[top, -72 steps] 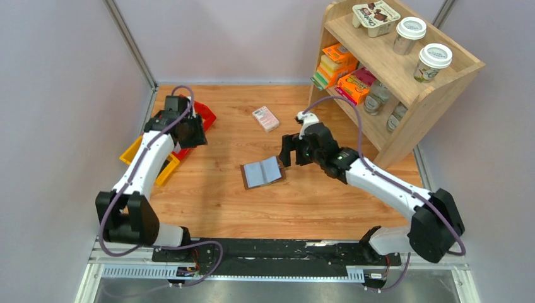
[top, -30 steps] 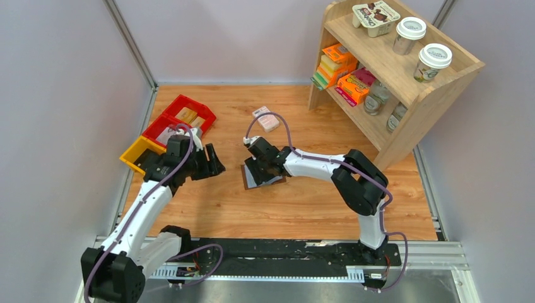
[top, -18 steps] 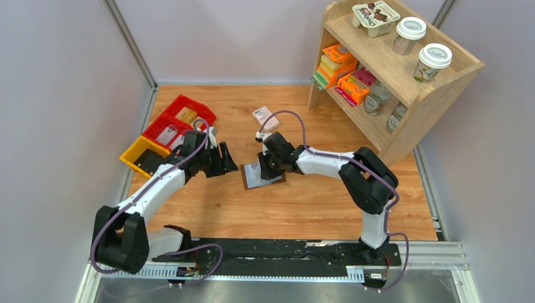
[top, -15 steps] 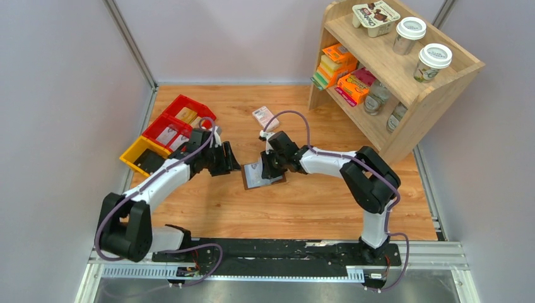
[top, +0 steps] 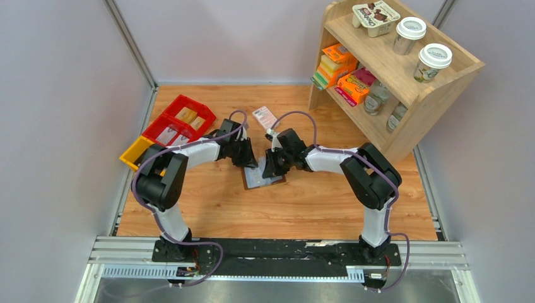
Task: Take the credit cards out of the card holder
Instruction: Remove the credit card from the card holder.
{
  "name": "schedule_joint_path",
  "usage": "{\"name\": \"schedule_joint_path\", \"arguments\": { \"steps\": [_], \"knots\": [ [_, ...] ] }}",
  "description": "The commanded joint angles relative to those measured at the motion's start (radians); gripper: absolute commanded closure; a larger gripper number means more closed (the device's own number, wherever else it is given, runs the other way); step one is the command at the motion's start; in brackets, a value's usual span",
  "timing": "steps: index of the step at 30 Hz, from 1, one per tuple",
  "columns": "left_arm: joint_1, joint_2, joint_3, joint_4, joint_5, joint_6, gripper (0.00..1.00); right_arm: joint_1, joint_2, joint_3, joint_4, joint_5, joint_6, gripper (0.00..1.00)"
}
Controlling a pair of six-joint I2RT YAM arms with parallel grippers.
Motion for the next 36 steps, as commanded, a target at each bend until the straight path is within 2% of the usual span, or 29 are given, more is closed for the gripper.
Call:
{"name": "schedule_joint_path", "arguments": {
  "steps": [1,7,11,17,23,26,29,31,36],
  "knots": [
    [-0.005,0.053,0.034,0.042,-0.003,-0.009,0.75,0.008,0.034,-0.025,-0.017,-0.027,0.003,0.86],
    [-0.023,0.07,0.063,0.051,0.037,-0.015,0.75,0.008,-0.008,-0.032,-0.007,-0.011,0.013,0.8],
    [-0.057,0.068,0.076,0.053,0.06,-0.02,0.75,0.008,-0.061,-0.022,-0.027,0.043,0.015,0.67],
    [-0.097,0.082,0.094,0.06,0.081,-0.035,0.75,0.008,-0.189,-0.023,-0.07,0.218,0.01,0.38],
    [-0.129,0.117,0.14,0.054,0.08,-0.036,0.75,0.013,-0.294,-0.058,-0.101,0.379,0.007,0.2],
    [-0.141,0.149,0.175,0.044,0.078,-0.035,0.75,0.013,-0.343,-0.095,-0.075,0.396,0.009,0.21],
    [-0.147,0.174,0.203,0.037,0.074,-0.035,0.75,0.011,-0.368,-0.132,-0.018,0.337,0.006,0.3],
    [-0.147,0.194,0.218,0.031,0.069,-0.035,0.75,0.01,-0.362,-0.149,0.015,0.284,0.004,0.4],
    [-0.147,0.169,0.224,0.014,0.026,-0.018,0.75,0.002,-0.316,-0.186,0.115,0.183,0.023,0.7]
  ]
}}
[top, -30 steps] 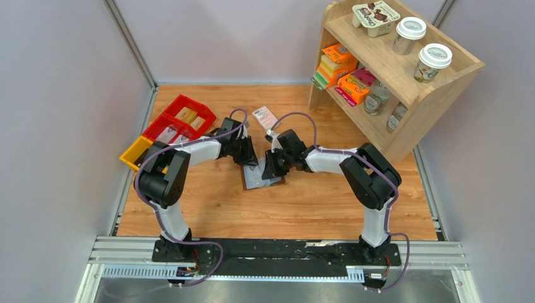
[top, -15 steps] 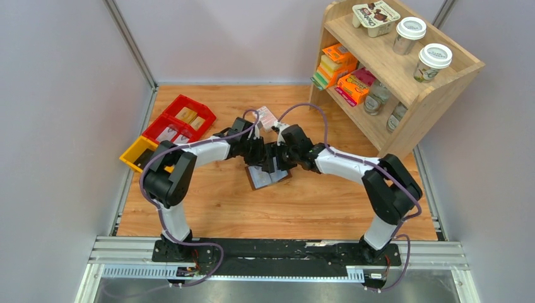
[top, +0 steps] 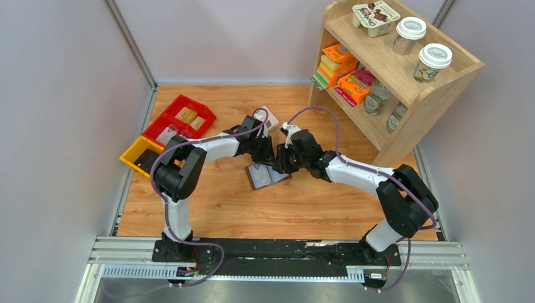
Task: Take the credit cards out of the card holder
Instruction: Remove the credit card from the card holder.
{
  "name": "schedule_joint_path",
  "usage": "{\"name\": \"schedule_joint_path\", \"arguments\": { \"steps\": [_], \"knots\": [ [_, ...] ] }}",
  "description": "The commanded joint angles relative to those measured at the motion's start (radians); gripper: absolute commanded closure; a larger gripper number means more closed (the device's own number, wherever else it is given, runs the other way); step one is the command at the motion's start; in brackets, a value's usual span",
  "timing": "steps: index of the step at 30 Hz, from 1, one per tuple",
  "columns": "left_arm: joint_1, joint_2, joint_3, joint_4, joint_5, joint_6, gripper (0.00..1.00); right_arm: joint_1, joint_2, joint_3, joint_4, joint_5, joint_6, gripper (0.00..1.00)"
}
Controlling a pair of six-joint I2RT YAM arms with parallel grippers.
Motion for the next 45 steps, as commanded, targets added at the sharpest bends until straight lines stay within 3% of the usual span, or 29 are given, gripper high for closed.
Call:
{"name": "schedule_joint_path", "arguments": {
  "steps": [1,5,12,18,24,29,40,45],
  "knots": [
    [-0.002,-0.042,0.03,-0.012,-0.041,0.02,0.75,-0.012,0.038,-0.028,0.153,-0.117,0.014,0.75],
    [0.023,-0.117,0.007,-0.022,-0.079,0.021,0.72,-0.035,0.089,-0.042,0.215,-0.177,0.042,0.8],
    [0.08,-0.298,-0.121,-0.044,-0.154,0.041,0.65,-0.072,0.17,-0.039,0.295,-0.245,0.074,0.79],
    [0.079,-0.381,-0.236,-0.074,-0.166,0.08,0.64,-0.085,0.227,-0.019,0.341,-0.3,0.099,0.73],
    [0.079,-0.369,-0.333,-0.028,-0.128,0.075,0.64,-0.091,0.282,0.013,0.348,-0.315,0.126,0.62],
    [0.079,-0.308,-0.336,0.003,-0.093,0.066,0.66,-0.098,0.323,0.028,0.351,-0.332,0.145,0.58],
    [0.079,-0.254,-0.352,-0.052,-0.148,0.093,0.86,-0.098,0.342,0.035,0.396,-0.427,0.189,0.63],
    [0.077,-0.235,-0.338,-0.097,-0.183,0.116,0.87,-0.098,0.342,0.054,0.425,-0.487,0.214,0.7]
  ]
}}
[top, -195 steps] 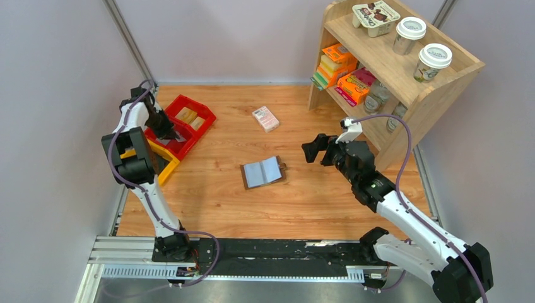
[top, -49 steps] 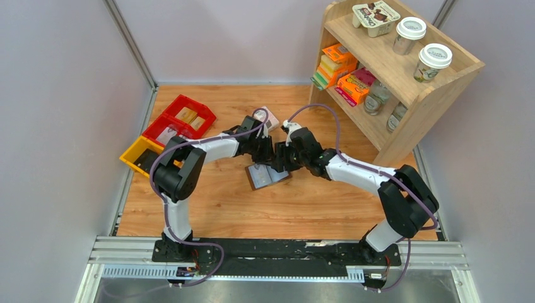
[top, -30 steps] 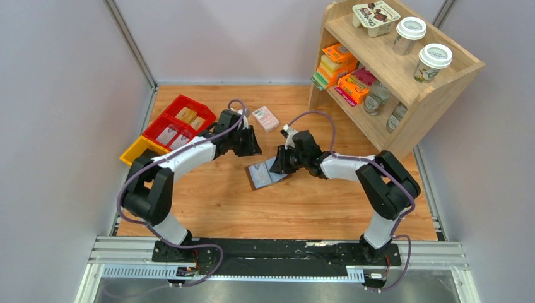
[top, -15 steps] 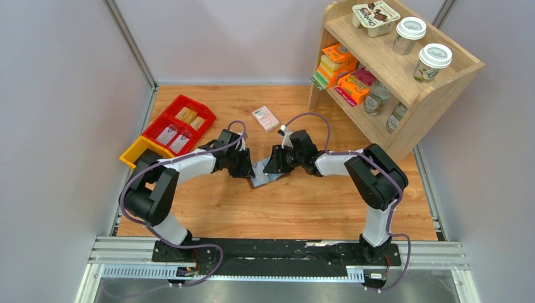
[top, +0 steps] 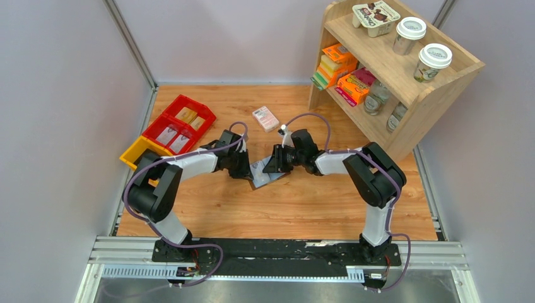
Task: Take the credit cards out of the card holder
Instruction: Remove the credit card from the card holder.
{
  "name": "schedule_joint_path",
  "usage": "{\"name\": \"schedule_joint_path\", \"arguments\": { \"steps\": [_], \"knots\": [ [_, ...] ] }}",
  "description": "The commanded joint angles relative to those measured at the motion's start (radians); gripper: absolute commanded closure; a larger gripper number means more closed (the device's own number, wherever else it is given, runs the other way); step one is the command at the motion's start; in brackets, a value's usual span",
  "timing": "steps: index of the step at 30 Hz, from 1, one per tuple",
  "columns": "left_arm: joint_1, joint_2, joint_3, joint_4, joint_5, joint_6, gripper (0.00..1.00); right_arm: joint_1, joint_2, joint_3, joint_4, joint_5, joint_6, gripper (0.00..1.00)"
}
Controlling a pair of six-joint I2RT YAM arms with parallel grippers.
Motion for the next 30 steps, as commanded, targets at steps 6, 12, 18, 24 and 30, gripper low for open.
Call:
{"name": "schedule_joint_path", "arguments": {
  "steps": [6,12,18,24,30],
  "knots": [
    [-0.013,0.055,0.032,-0.116,-0.108,0.073,0.88,0.001,0.016,0.064,0.103,-0.13,0.048,0.8],
    [-0.035,0.082,0.078,-0.179,-0.157,0.099,0.88,0.002,0.051,0.083,0.149,-0.199,0.066,0.88],
    [-0.05,0.088,0.106,-0.207,-0.2,0.121,0.88,0.021,0.111,0.133,0.056,-0.216,0.016,0.88],
    [-0.055,0.085,0.109,-0.215,-0.212,0.136,0.89,0.025,0.157,0.162,0.051,-0.239,0.025,0.86],
    [-0.058,0.081,0.097,-0.227,-0.221,0.139,0.89,0.018,0.183,0.17,0.106,-0.268,0.095,0.85]
  ]
}}
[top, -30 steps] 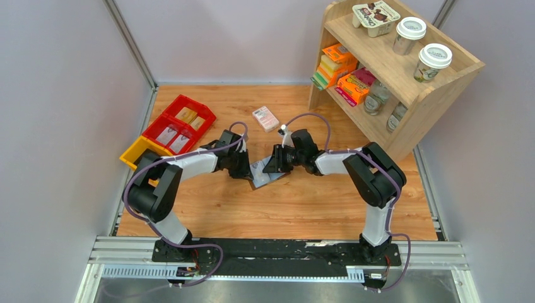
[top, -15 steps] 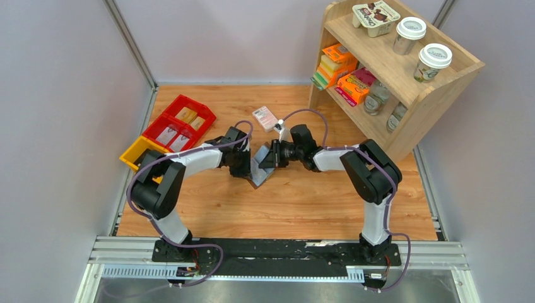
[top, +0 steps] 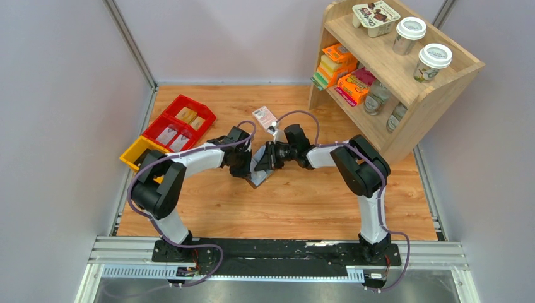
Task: Take the credit cards out of the card holder
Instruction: Remove the credit card from the card holder.
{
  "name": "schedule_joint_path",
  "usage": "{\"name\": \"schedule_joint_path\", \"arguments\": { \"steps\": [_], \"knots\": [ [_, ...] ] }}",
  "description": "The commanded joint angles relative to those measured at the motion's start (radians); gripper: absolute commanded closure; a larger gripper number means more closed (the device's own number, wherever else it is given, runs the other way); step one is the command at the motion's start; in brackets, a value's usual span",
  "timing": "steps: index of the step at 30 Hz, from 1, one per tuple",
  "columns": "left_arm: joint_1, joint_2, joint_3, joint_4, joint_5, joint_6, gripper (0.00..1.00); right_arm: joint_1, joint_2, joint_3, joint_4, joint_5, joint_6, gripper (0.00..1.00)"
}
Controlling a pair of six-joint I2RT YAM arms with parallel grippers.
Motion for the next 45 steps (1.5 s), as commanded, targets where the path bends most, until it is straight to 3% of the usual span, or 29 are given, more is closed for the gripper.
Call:
{"name": "schedule_joint_path", "arguments": {
  "steps": [1,5,27,36,40,45],
  "knots": [
    [-0.004,0.033,-0.022,-0.057,-0.095,0.046,0.9,0.013,0.007,-0.005,0.082,-0.068,0.079,0.85],
    [-0.007,0.042,-0.022,-0.092,-0.121,0.052,0.91,-0.02,-0.031,-0.074,0.198,-0.082,0.168,0.84],
    [-0.064,0.097,0.007,-0.129,-0.126,0.081,0.95,-0.12,-0.066,-0.203,0.37,-0.088,0.26,0.85],
    [-0.073,0.095,0.007,-0.12,-0.117,0.092,0.95,-0.129,-0.051,-0.205,0.361,-0.094,0.247,0.99],
    [-0.075,0.088,0.004,-0.108,-0.108,0.097,0.95,-0.125,-0.063,-0.187,0.271,-0.068,0.19,0.82],
    [-0.078,0.083,0.0,-0.097,-0.103,0.1,0.95,-0.103,-0.079,-0.138,0.124,-0.033,0.096,0.71]
  ]
}}
